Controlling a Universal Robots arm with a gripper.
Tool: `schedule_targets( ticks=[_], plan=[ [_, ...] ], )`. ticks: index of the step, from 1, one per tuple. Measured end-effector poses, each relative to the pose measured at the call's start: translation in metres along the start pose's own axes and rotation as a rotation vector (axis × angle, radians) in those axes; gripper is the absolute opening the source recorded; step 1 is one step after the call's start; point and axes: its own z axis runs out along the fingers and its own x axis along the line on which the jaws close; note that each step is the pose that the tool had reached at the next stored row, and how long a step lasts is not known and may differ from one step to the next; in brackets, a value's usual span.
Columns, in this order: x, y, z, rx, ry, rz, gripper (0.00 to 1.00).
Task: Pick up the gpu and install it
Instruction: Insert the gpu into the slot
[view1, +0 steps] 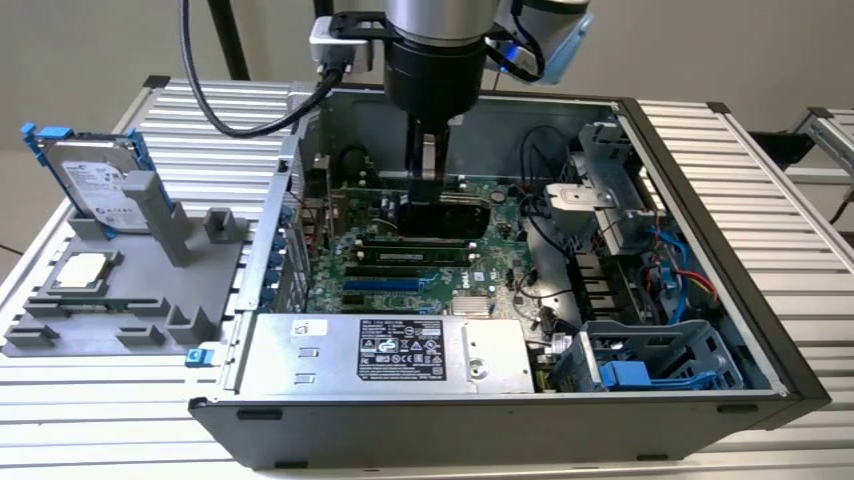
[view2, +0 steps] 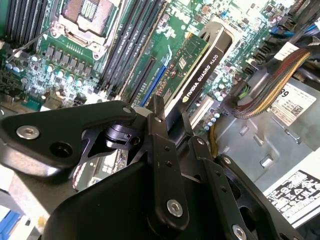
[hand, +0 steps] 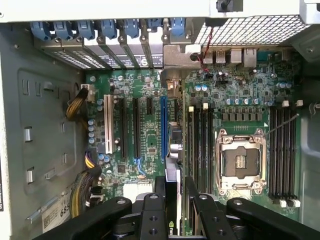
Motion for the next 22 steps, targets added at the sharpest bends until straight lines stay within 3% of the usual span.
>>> schedule_targets(
  ticks=[6,17,22],
  plan=[
    [0.0000,0.0020,0.0094,-0.0009,0.0000,0.000,0.00],
    [0.0001,0.0050,0.0241,-0.0108,0.0004,0.000,0.00],
    [0.0016,0.0057,0.0265,-0.0108,0.0004,0.000,0.00]
  ],
)
